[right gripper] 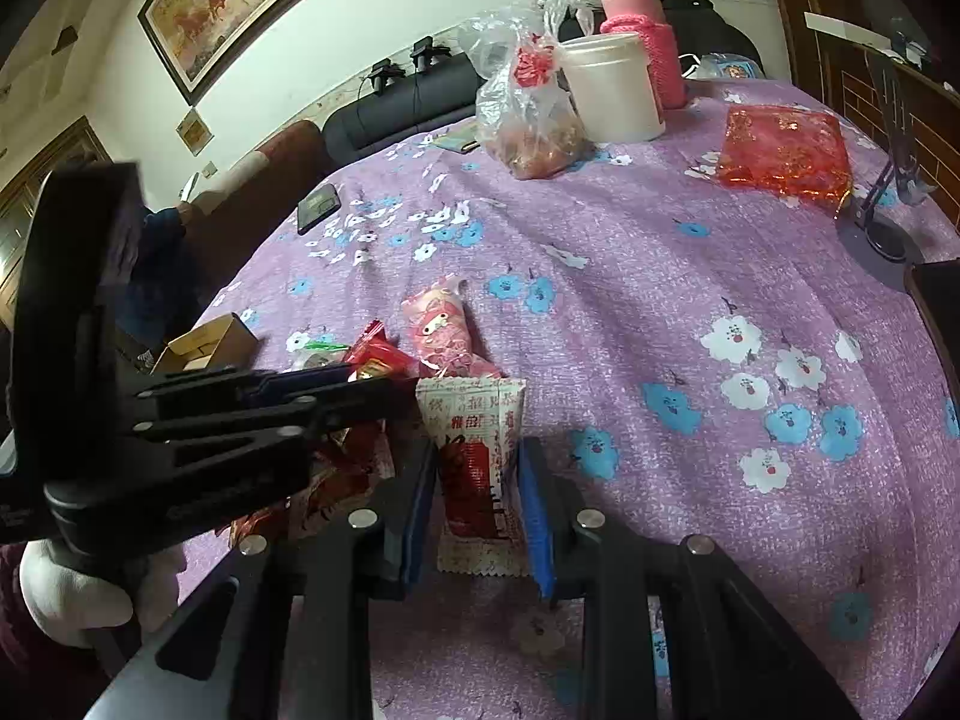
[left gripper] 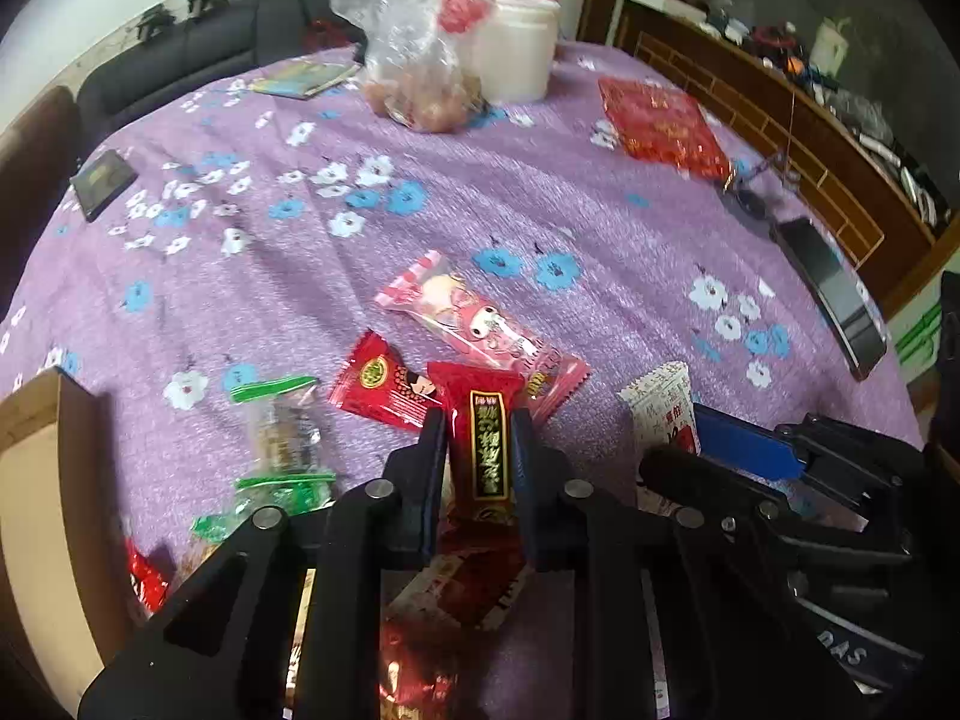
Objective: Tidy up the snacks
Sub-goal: 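Grasp the white red-printed packet with the right tool while the left tool grasps the red gold-label packet, then carry both packets over the cardboard box and open both tools to drop them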
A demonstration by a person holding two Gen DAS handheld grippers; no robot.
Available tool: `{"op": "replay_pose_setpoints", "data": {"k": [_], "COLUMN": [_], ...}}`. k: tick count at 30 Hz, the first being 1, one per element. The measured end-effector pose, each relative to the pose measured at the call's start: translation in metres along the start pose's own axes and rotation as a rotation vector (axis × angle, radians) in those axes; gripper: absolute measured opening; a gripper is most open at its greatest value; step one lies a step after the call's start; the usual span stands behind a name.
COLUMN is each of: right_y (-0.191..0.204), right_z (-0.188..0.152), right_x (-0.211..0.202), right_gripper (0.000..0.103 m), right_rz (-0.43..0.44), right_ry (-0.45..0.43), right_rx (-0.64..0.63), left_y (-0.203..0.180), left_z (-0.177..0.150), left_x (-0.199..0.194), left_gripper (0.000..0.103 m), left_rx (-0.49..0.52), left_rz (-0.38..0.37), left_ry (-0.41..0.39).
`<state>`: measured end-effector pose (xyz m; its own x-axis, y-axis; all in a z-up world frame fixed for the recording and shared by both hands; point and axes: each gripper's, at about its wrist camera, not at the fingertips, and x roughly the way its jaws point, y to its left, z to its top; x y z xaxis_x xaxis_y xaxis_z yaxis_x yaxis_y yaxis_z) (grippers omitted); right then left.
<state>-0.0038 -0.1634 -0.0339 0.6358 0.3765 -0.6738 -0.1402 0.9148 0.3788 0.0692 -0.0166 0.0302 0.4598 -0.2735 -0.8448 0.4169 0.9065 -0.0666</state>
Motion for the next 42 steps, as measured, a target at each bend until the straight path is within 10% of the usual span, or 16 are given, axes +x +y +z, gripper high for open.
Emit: {"op": "replay_pose_setpoints", "data": {"k": [19, 28, 34, 42], "right_y": [0.001, 0.147, 0.252, 0.285], "right_z": [-0.002, 0.052, 0.103, 0.078], "right_x": [-0.025, -0.151, -0.136, 0.041], "right_gripper": [0.031, 0.03, 0.031, 0.031], "right_rz": [0.005, 0.139, 0.258, 0.223], "right_ry": [-0.108, -0.25, -0.179, 0.054], "right_rx": [0.05, -0.21, -0.292, -0.269], "left_y": [0.054, 0.138, 0.191, 0.263], "left_z": [-0.089, -0.092, -0.065, -0.07], "left_x": [-0.248, -0.33, -0.324, -0.21], "left_gripper": [0.019, 0.019, 0.019, 0.019], "left_rx": [-0.177, -0.206, -0.207, -0.363], "left_rz": [-0.138, 0.035, 0.168, 0.101], "left_ry": [-0.48, -0.547, -0.504, -0.356]}}
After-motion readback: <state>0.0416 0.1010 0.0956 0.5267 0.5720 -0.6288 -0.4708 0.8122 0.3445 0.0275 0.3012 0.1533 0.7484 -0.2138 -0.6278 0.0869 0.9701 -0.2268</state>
